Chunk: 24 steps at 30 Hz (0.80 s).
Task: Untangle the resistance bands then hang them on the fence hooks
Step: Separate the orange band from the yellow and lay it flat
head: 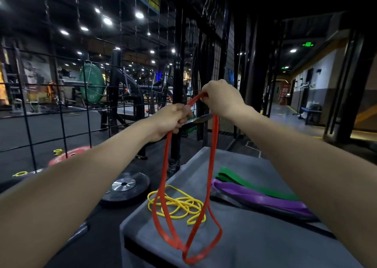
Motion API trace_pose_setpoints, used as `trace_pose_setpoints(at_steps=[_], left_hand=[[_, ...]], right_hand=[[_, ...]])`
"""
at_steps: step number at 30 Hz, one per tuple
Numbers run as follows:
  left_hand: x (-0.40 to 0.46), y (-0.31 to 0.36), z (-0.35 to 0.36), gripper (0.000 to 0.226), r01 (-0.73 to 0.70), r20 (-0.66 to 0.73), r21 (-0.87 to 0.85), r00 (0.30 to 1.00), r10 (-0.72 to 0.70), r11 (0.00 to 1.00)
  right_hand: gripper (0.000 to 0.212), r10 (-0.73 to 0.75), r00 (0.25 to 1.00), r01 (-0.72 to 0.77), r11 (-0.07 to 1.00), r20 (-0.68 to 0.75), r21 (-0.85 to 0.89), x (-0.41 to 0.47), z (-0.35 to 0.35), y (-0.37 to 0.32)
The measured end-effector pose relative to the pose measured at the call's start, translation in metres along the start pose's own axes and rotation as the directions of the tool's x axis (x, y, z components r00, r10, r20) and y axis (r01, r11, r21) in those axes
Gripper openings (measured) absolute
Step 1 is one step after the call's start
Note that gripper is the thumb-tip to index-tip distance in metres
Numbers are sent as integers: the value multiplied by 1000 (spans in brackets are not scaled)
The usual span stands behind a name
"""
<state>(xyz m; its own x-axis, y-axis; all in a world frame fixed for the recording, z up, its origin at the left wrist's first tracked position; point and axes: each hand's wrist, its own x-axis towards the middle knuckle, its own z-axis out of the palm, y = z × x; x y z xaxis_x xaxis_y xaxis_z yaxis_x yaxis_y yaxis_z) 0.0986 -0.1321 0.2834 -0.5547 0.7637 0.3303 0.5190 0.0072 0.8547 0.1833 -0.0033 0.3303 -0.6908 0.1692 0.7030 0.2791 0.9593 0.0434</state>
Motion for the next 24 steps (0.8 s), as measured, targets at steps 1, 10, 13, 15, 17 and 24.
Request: trace_pose_setpoints(at_steps=[1,10,13,15,17,24], left_hand=[[1,-1,1,30,-8,-15,-25,1000,7,1000],[6,-19,-3,32,23,-97,-125,995,-35,992],[2,-26,0,23,109,9,7,994,-109,994],[2,-22,4,15,106,44,-12,993,-105,994],[7,-13,8,21,44,41,-37,998,-43,998],[16,8,28,28,-62,-95,425,989,113,903]], right_hand=[[14,0,1000,0,1000,-7,13,-2,1,2],[19,-3,999,-1,993,39,121,-22,17,15],[18,-47,999,43,990,24,133,-20,15,16],[17,-94,995,91,988,17,123,-18,14,13],[18,-138,990,136,987,20,85,-15,16,9],[13,-75,997,70,987,31,143,-23,25,17]])
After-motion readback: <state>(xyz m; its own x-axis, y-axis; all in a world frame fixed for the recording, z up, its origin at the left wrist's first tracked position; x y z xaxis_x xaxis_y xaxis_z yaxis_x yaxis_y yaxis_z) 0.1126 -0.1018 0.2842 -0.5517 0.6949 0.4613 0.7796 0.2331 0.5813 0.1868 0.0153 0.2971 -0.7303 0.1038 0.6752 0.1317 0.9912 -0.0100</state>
